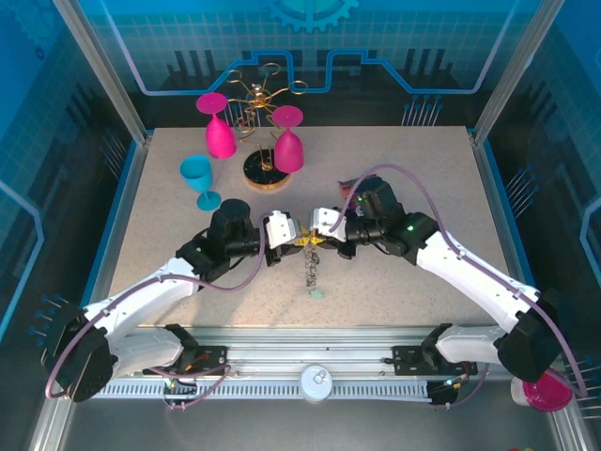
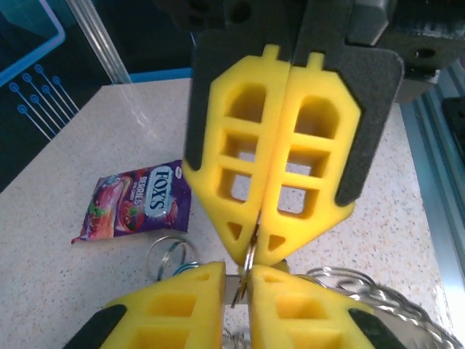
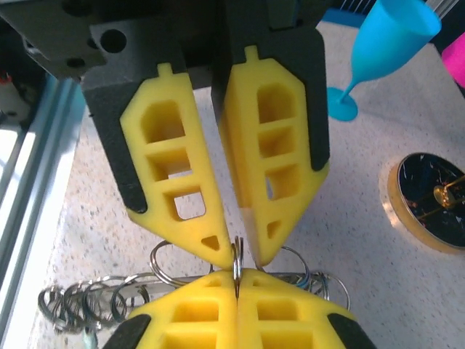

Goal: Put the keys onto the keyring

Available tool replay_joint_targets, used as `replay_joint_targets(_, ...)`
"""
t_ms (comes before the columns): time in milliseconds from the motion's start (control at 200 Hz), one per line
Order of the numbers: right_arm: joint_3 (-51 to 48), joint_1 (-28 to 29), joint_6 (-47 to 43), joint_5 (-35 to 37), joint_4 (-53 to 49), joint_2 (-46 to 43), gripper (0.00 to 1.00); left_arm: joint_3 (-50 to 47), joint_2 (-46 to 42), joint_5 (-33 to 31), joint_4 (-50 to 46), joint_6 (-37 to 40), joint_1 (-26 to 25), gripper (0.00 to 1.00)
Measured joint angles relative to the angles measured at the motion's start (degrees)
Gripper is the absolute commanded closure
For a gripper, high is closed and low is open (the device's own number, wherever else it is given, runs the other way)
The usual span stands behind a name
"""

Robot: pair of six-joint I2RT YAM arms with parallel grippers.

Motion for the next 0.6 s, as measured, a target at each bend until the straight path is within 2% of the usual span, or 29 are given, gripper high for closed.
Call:
replay_joint_targets(90,1.7,0.7,-1.2,1.6,-3.1,0.9,1.0,1.2,0.5,0.1,-3.0,1.7,-0.1,1.0)
replay_joint_targets(185,0.4,0.1,0.5,0.5,-1.8,0.0,0.77,1.1,0.4,0.1,-2.6,2.1,-0.3,1.0)
replay_joint_targets(265,-4.7,-2.2,3.7,-4.4,4.5,-2.8,0.71,-1.3,-0.3,0.0,1.6,1.6,-0.3,1.0)
replay_joint_targets(415,-13.6,-6.8,10.7,-12.5,16.3,-7.2,0.68,-6.2,-1.6,0.1,6.9,-0.9,-0.3,1.0)
replay_joint_targets(595,-16.0,-7.2,14.1,-17.0,22.5,-6.6,0.69,-7.8,-2.3,1.1,11.3,-3.3,-0.3,1.0)
